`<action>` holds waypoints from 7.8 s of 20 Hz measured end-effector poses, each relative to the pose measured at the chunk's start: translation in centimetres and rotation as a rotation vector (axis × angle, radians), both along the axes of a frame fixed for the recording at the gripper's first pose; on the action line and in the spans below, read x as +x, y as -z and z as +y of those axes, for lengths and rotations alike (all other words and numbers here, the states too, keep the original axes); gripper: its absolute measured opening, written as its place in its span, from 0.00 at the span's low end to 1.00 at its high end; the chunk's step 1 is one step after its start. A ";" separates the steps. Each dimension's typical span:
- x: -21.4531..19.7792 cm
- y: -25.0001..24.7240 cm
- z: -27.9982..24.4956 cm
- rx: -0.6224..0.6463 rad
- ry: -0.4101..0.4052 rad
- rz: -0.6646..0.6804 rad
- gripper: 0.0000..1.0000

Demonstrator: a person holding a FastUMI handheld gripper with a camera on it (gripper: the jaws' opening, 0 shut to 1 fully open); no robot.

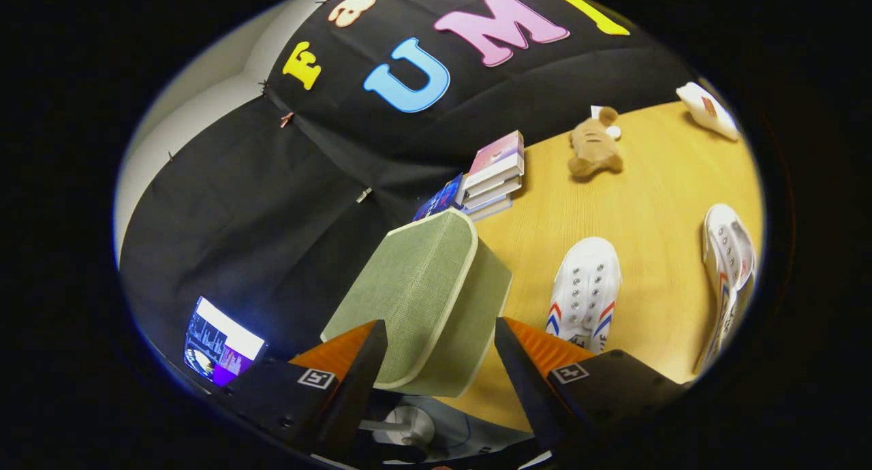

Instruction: Open the storage box then place both shoes into the box .Put the left shoe in first, then the right shoe, with the right side of both shoes facing outward in a uniform manner.

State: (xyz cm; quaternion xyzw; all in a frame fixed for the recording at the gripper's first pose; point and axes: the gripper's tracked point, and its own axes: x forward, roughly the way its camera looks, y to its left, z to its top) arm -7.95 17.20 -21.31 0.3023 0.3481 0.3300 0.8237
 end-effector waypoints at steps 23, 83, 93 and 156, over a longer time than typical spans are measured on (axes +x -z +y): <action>-3.3 0.8 7.8 0.502 -0.274 0.456 0.89; 3.6 -7.8 3.9 -0.404 0.079 -0.001 0.98; 2.0 8.7 -9.2 -0.769 0.165 0.150 0.99; 2.2 1.1 18.5 -0.482 0.167 0.210 0.05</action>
